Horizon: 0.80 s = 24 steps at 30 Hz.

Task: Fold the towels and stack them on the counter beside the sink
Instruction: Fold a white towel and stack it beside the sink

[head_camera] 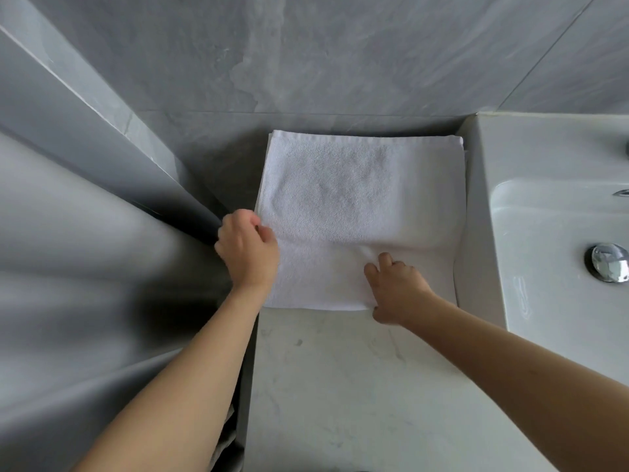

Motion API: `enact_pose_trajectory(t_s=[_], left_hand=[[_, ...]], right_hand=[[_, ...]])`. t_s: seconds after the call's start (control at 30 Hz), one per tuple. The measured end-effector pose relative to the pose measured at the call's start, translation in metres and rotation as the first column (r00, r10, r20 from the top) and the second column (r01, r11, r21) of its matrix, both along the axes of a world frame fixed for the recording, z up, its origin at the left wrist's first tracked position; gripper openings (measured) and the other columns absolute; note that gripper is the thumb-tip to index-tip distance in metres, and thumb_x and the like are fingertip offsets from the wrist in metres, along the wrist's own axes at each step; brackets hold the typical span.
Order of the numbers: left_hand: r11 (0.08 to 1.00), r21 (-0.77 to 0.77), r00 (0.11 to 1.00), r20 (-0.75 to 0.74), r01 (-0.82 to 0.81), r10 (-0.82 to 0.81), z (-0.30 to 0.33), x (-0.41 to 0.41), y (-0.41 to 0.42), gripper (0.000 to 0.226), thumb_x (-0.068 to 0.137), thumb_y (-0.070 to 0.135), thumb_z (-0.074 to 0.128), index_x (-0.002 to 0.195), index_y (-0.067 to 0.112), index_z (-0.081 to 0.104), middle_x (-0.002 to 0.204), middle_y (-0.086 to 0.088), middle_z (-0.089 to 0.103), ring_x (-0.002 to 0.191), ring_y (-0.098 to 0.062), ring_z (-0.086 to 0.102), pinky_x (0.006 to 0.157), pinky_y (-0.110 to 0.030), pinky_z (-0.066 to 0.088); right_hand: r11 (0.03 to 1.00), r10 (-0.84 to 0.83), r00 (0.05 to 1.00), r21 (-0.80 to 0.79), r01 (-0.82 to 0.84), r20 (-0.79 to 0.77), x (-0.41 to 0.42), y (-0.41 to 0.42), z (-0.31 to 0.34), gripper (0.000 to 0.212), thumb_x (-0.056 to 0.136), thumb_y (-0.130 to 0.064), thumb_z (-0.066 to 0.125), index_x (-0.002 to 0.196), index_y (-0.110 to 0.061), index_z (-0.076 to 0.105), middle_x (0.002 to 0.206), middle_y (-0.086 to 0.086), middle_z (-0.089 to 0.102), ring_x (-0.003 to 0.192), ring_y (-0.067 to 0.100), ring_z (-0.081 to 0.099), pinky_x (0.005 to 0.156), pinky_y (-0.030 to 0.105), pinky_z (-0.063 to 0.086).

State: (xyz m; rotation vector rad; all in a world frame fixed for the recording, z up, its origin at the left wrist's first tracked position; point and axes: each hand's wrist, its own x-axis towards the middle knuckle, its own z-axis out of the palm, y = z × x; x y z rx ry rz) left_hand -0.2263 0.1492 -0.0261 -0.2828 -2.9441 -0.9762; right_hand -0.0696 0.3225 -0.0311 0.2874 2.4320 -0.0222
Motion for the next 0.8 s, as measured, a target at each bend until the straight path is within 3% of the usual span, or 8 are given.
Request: enact_pose_trajectory(t_s=[0.07,0.13,0.2,0.33,0.53,0.63,0.7,0.8], left_hand=[[0.888,-0.103,0.875,-0.154,0.448,-0.460,-0.001,0.019,-0.004,0.019,0.080,0.008,0.066,0.097,0.005,0.060,0.096,-0.012,0.058,0.085,-0.031,0.056,0.074,-0.042,0.046],[0.588,-0.277,0.626,0.067,0.760,-0.777,-0.008,0.041,-0.013,0.046,0.078,0.022,0.065,0.121,0.007,0.057,0.121,-0.012,0.056,0.106,-0.034,0.055,0.084,-0.045,0.049],[0.392,-0.457,0.559,0.322,0.798,-0.764,-0.020,0.058,-0.024,0.078,0.078,0.035,0.059,0.149,0.016,0.031,0.155,-0.010,0.026,0.139,-0.033,0.030,0.107,-0.045,0.038],[0.303,-0.639,0.640,0.397,0.708,-0.658,-0.036,0.069,-0.035,0.103,0.085,0.029,0.062,0.157,0.019,-0.012,0.164,-0.010,-0.014,0.152,-0.030,-0.003,0.123,-0.041,0.013],[0.357,-0.691,0.698,0.298,0.628,-0.651,-0.025,0.061,-0.027,0.068,0.093,0.011,0.050,0.154,0.015,0.018,0.160,-0.012,0.017,0.141,-0.029,0.031,0.107,-0.034,0.040],[0.401,-0.692,0.741,0.293,0.600,-0.604,-0.006,0.047,-0.020,0.031,0.093,0.010,0.046,0.123,0.014,0.052,0.126,-0.007,0.056,0.108,-0.024,0.057,0.081,-0.033,0.049],[0.531,-0.645,0.808,0.248,0.549,-0.534,0.010,0.030,-0.015,0.011,0.092,0.016,0.047,0.096,0.014,0.056,0.095,-0.005,0.064,0.084,-0.025,0.058,0.063,-0.033,0.043],[0.794,-0.460,0.917,0.173,0.398,-0.360,0.031,-0.006,-0.010,0.019,0.090,0.026,0.047,0.078,0.012,0.051,0.071,-0.006,0.057,0.066,-0.027,0.054,0.056,-0.032,0.039]], right_hand=[[0.999,-0.001,0.997,-0.034,-0.001,-0.072,0.013,0.007,-0.003,0.056,0.076,-0.027,0.059,0.126,-0.015,0.036,0.123,0.010,0.037,0.106,0.028,0.049,0.084,0.032,0.041],[1.000,0.001,0.993,-0.024,-0.003,-0.118,0.032,0.010,-0.007,0.056,0.078,-0.021,0.051,0.130,-0.015,0.032,0.132,0.011,0.034,0.117,0.030,0.042,0.103,0.035,0.034],[0.999,0.025,0.993,0.049,-0.020,-0.111,0.050,0.013,-0.011,0.060,0.081,-0.017,0.045,0.138,-0.013,0.025,0.145,0.013,0.024,0.128,0.033,0.033,0.112,0.042,0.024],[0.989,-0.019,0.999,0.148,0.026,-0.049,0.067,0.016,-0.012,0.062,0.085,-0.013,0.049,0.141,-0.013,0.024,0.151,0.019,0.014,0.134,0.036,0.026,0.108,0.045,0.027],[0.987,0.010,0.999,0.164,-0.003,-0.040,0.052,0.031,0.010,0.041,0.088,-0.011,0.050,0.127,-0.017,0.041,0.126,0.009,0.047,0.111,0.029,0.052,0.089,0.037,0.042],[0.993,0.003,0.996,0.117,0.008,-0.095,0.033,0.046,0.031,0.032,0.091,-0.010,0.044,0.122,-0.019,0.048,0.119,0.004,0.057,0.111,0.027,0.058,0.086,0.035,0.045],[0.991,0.017,0.991,0.136,0.001,-0.132,0.017,0.061,0.048,0.030,0.092,-0.011,0.044,0.120,-0.020,0.051,0.118,0.002,0.060,0.110,0.026,0.061,0.084,0.034,0.047],[0.972,0.068,0.981,0.235,-0.024,-0.182,-0.007,0.090,0.076,0.031,0.090,-0.011,0.046,0.118,-0.019,0.052,0.112,0.002,0.064,0.104,0.024,0.064,0.084,0.033,0.046]])
